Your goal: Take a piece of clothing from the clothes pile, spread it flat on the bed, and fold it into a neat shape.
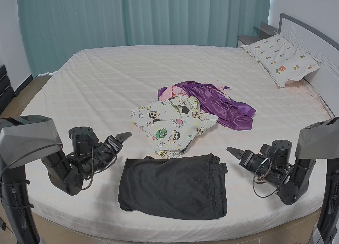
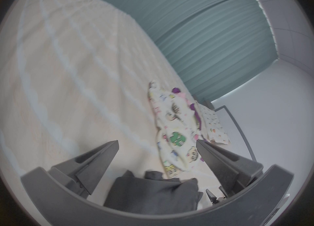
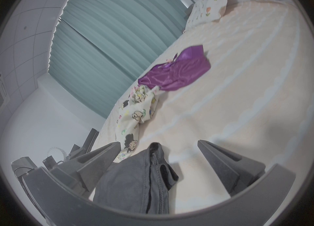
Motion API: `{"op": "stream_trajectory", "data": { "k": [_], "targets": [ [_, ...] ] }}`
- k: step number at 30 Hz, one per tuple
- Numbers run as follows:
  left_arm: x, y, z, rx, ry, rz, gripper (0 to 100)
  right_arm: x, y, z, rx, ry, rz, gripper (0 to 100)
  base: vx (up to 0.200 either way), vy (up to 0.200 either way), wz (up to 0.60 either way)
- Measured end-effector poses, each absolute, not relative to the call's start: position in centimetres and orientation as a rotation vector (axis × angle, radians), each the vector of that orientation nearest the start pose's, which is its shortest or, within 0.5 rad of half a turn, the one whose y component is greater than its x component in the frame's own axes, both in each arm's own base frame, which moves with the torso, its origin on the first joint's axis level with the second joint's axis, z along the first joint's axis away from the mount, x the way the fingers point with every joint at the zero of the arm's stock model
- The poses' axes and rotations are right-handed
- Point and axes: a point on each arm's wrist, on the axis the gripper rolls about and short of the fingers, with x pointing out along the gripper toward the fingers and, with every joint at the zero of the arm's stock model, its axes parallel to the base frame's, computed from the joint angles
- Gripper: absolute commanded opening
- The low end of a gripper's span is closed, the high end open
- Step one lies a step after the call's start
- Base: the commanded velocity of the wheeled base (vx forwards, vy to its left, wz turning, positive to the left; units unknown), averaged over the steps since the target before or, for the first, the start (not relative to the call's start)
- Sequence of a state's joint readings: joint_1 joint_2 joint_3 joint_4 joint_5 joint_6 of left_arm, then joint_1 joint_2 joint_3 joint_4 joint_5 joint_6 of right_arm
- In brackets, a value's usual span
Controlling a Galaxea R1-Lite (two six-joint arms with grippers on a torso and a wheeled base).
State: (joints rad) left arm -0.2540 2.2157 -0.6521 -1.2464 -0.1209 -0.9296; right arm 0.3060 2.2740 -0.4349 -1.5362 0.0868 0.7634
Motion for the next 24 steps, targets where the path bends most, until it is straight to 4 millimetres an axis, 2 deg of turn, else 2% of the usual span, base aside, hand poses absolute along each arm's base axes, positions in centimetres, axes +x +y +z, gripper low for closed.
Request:
{"op": "stream_trajectory", "data": {
  "k": [6, 12, 19, 24],
  "targets": [
    [31.6, -7.9, 8.0, -0.794, 0.363, -0.239, 100, 27.2, 8.5, 4.6, 0.643, 0.363, 0.263, 100, 0.000, 0.000, 0.00],
    [27.0, -6.5, 10.5, -0.754, 0.326, -0.248, 100, 23.1, 8.0, 8.1, 0.528, 0.258, 0.252, 100, 0.000, 0.000, 0.00],
    [21.8, -5.2, 12.2, -0.676, 0.271, -0.228, 100, 17.6, 7.1, 10.9, 0.426, 0.199, 0.200, 100, 0.000, 0.000, 0.00],
    [18.8, -4.4, 12.7, -0.640, 0.238, -0.194, 100, 14.2, 6.3, 11.8, 0.368, 0.239, 0.152, 100, 0.000, 0.000, 0.00]
  ]
}}
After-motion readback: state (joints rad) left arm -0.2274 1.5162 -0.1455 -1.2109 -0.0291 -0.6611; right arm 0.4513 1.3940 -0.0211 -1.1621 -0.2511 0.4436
